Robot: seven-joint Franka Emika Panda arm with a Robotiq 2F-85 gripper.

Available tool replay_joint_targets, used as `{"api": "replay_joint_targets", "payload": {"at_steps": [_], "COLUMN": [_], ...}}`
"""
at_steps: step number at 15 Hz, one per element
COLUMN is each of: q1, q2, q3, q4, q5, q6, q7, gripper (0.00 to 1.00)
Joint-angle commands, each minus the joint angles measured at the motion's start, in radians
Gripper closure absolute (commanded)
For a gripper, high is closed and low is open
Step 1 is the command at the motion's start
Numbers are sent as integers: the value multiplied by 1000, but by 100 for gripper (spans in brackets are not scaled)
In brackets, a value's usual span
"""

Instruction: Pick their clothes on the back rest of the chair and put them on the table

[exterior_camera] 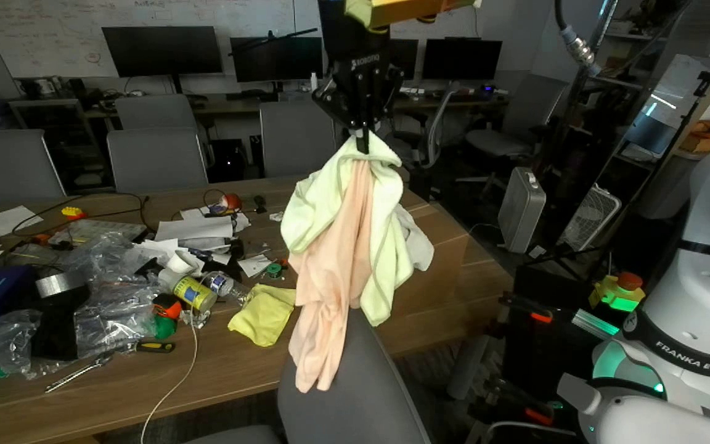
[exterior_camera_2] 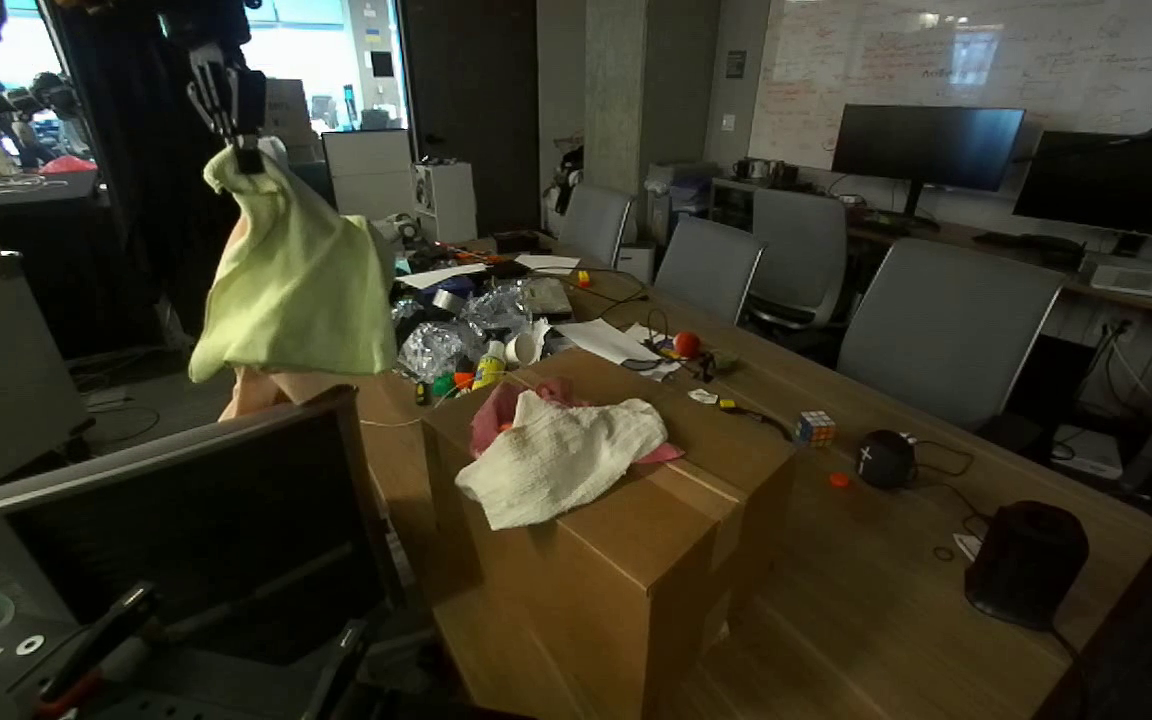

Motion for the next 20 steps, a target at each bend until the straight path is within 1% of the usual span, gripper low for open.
{"api": "replay_joint_targets", "payload": {"at_steps": [1,7,11,15,17,20], "q1": [-19,-21,-29,-55,-83,-131], "q2": [-61,-113,-127,-114,-109,-114], "q3": [42,85,95,82,65,19], "q4": [46,112,147,196,221,247], "q5": [-13,-11,-13,-21,-18,8], "q6": [-61,-123,-148,-195,-215,-229], "q7": [47,68,70,64,61,45], "gripper": [99,99,99,99,99,99]}}
